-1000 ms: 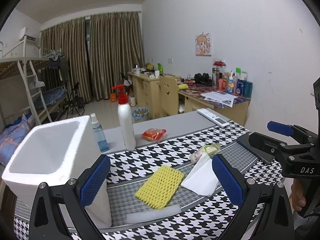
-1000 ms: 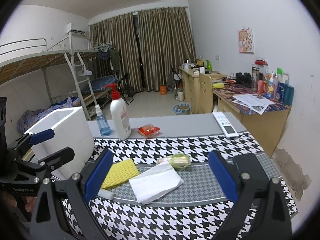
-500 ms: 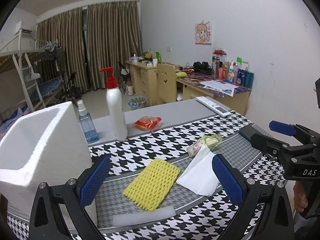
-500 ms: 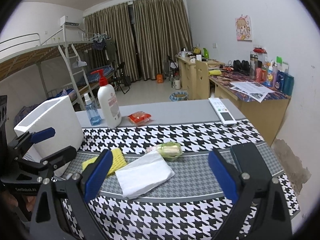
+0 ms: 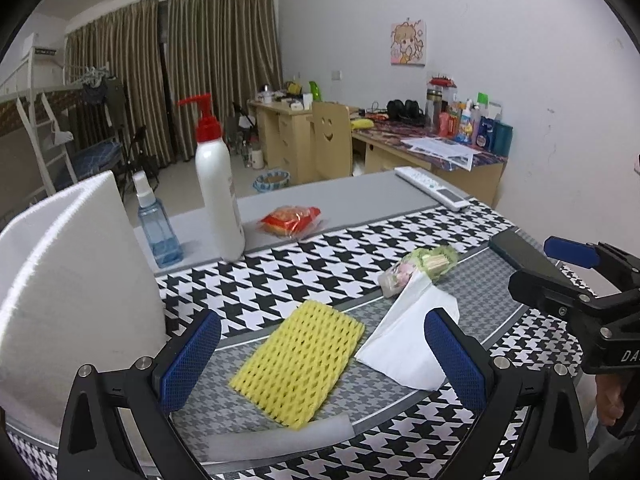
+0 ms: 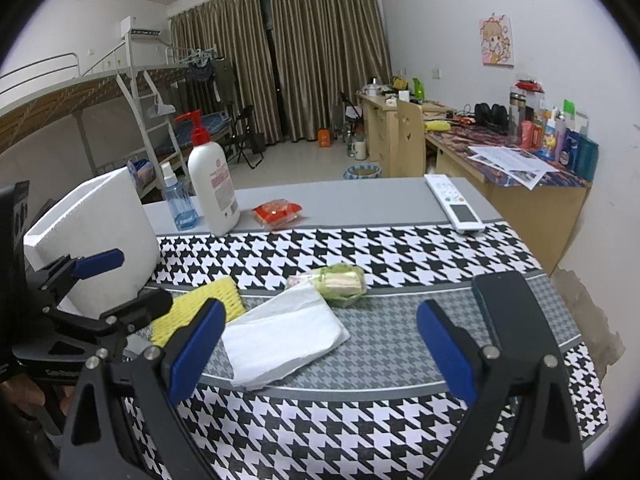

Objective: Organize soft objects
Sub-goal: 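Move the left tool toward the yellow foam net sleeve, then close the left tool on the yellow foam net while the right tool grasps the white tissue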

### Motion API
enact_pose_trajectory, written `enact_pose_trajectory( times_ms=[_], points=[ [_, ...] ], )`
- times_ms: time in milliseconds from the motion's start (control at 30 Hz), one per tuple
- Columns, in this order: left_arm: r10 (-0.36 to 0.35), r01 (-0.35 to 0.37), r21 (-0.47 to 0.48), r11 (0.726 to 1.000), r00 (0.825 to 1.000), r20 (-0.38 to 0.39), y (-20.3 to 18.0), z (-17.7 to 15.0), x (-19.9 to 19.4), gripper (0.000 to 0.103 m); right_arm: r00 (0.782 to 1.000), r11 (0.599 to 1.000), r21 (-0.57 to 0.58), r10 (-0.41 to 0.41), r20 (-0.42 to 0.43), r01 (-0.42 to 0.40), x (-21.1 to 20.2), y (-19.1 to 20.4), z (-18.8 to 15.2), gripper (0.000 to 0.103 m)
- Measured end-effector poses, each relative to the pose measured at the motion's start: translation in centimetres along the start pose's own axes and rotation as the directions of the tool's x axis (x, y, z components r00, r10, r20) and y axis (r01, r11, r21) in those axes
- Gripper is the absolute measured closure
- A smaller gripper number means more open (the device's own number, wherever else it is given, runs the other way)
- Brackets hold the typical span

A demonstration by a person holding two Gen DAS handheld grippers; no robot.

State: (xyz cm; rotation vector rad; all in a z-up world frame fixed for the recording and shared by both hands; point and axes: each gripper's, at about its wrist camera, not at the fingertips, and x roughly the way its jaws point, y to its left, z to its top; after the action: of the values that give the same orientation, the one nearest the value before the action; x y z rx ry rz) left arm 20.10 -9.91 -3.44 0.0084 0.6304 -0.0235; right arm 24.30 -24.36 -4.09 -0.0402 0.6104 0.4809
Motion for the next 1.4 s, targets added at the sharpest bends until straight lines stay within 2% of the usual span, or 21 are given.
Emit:
enact_pose_trajectory(
  times_ms=[600,967,1167,1400],
  points=[
    [-0.035,0.032,-0.038,0.999,0.995,-0.089,1.3,-0.9,2.9,0.003,0.993,0.999,-0.009,0.029,-0.116,-0.031,3.5,0.8,-1.1,0.005],
    [-0.057,0.048,-0.061,0.997,0.987,-0.151,2.0,-1.7,4.3,0.017,0.984,0.999,-0.016,0.049,-0.173,-0.052,5.2,1.3,-1.5,0.005],
    [-0.059,0.047,-0.074,0.996,0.984,-0.170,2.3,-2.0,4.8,0.018,0.976,0.998,-0.012,0.059,-0.209,-0.063,6.2,1.5,-1.9,0.005],
    [-0.062,0.044,-0.087,0.995,0.976,-0.209,2.5,-2.3,5.6,0.033,0.968,0.998,-0.009,0.065,-0.241,-0.069,7.2,1.6,-2.4,0.005]
  ],
)
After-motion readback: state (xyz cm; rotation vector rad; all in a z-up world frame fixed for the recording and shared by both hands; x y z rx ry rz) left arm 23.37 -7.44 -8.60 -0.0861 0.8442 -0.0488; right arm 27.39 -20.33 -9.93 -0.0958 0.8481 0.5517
